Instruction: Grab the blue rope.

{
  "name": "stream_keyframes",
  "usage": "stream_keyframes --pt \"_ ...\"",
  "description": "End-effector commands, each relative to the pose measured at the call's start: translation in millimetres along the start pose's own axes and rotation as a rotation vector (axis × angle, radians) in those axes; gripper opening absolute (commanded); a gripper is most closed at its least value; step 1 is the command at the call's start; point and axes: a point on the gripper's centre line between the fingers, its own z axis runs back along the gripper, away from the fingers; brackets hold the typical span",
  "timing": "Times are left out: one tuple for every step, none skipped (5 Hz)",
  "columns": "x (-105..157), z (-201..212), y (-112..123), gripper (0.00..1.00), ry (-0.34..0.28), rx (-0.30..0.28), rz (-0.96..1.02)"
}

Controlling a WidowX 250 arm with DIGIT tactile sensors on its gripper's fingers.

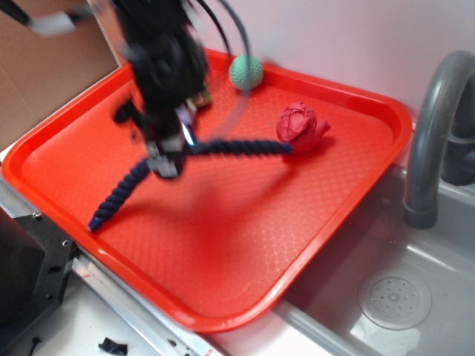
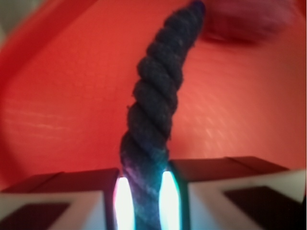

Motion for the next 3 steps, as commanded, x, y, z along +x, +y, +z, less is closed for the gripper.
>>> stream_keyframes --pt "-21 113 -16 0.00 -0.129 0.019 0.492" --pt "-28 144 -21 0.00 -0.181 0.109 0.730" --pt "-18 138 -20 0.00 -0.111 0.213 0.661"
